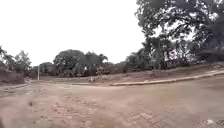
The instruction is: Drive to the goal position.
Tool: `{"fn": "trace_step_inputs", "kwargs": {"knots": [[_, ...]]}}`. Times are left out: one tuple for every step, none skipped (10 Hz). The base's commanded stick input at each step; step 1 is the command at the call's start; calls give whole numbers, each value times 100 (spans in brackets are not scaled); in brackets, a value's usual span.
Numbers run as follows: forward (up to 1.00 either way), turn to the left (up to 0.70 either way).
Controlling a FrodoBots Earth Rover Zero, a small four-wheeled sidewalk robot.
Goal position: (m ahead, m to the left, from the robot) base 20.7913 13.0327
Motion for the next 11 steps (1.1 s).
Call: {"fn": "trace_step_inputs", "kwargs": {"knots": [[85, 0], [85, 15], [85, 27], [85, 27], [85, 27], [85, 18], [85, 3], [85, 0], [85, 0], [85, 18], [85, 27]]}}
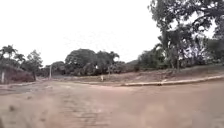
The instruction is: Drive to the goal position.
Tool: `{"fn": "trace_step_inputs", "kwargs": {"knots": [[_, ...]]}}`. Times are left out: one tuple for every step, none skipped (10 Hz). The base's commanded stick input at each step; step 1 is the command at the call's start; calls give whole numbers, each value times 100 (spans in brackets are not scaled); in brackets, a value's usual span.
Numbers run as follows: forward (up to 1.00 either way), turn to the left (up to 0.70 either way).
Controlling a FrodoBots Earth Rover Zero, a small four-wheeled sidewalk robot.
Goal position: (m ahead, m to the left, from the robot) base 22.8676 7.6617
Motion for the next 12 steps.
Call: {"fn": "trace_step_inputs", "kwargs": {"knots": [[85, 27], [85, 9], [85, 0], [85, 0], [85, 0], [85, 0], [85, 0], [85, 0], [85, 0], [85, 0], [85, 0], [85, -5]]}}
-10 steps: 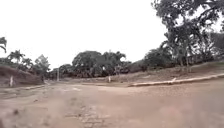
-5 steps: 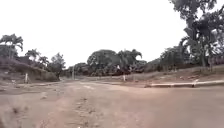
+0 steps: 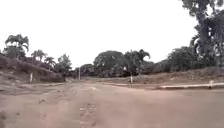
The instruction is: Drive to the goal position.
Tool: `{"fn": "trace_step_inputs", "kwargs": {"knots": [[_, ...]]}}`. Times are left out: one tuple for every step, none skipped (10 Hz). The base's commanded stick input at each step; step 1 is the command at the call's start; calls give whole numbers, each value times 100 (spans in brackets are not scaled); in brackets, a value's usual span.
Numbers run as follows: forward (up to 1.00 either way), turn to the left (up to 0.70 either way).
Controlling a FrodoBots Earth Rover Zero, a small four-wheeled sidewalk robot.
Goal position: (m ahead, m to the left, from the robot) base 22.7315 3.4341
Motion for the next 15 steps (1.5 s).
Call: {"fn": "trace_step_inputs", "kwargs": {"knots": [[85, -25], [85, -12], [85, 0], [85, 0], [85, 0], [85, 0], [85, 0], [85, 0], [85, 0], [85, 0], [85, 0], [85, 0], [85, 0], [85, 0], [85, 0]]}}
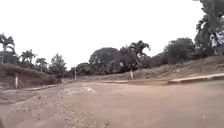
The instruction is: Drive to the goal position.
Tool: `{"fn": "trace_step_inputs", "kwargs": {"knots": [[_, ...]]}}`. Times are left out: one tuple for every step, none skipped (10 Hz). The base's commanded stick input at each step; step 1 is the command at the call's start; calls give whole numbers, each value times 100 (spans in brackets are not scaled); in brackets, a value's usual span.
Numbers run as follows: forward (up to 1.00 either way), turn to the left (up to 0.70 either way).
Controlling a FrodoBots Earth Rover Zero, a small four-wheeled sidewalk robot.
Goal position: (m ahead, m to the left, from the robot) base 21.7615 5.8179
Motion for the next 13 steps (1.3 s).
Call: {"fn": "trace_step_inputs", "kwargs": {"knots": [[85, 0], [85, 0], [85, 0], [85, 0], [85, 0], [85, 0], [85, 0], [85, -16], [85, -27], [85, -27], [85, -27], [85, -23], [85, -11]]}}
